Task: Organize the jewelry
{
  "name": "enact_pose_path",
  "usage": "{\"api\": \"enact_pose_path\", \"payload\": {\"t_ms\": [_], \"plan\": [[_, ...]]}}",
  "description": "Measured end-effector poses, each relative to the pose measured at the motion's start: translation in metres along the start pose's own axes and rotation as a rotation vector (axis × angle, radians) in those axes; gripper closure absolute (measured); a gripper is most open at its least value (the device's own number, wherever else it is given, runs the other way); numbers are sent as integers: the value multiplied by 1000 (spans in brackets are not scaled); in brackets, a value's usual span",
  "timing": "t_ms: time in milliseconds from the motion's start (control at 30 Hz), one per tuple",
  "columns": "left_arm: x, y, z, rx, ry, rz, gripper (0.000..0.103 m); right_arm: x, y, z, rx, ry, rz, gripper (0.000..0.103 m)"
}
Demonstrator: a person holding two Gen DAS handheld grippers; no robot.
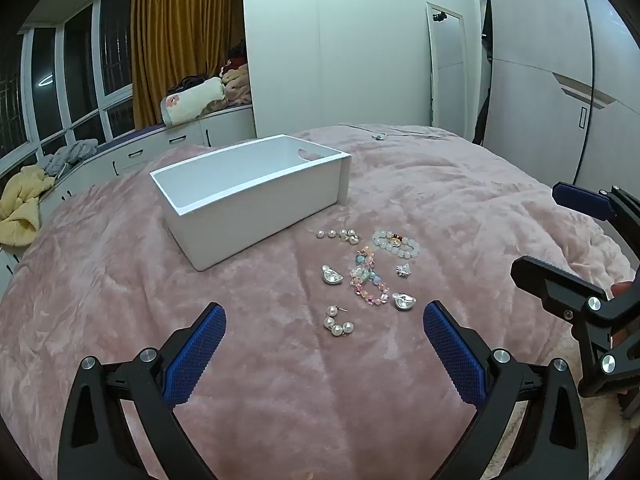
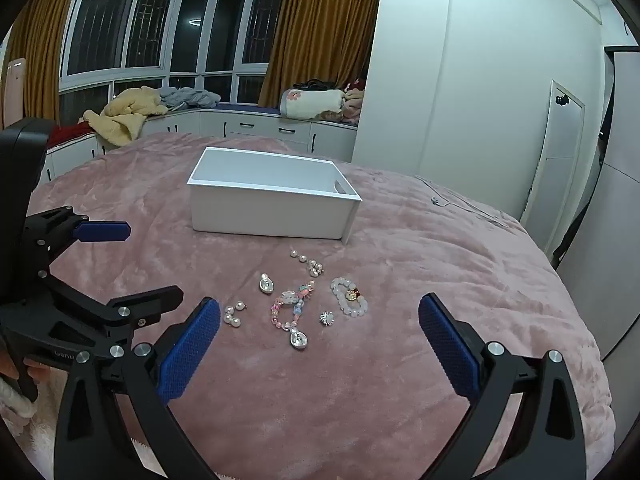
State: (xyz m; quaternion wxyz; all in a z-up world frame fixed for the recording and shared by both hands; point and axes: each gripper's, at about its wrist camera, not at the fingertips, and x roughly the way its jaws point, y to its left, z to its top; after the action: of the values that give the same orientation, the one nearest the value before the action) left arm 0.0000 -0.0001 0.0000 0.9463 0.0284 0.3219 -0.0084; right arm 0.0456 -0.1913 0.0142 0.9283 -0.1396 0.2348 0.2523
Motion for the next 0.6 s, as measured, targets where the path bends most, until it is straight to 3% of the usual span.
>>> {"api": "enact_pose_path", "payload": {"t_ms": [600], "plan": [[0, -4, -2, 5, 8, -3, 3, 0, 6, 0, -15, -2, 5, 5]]}}
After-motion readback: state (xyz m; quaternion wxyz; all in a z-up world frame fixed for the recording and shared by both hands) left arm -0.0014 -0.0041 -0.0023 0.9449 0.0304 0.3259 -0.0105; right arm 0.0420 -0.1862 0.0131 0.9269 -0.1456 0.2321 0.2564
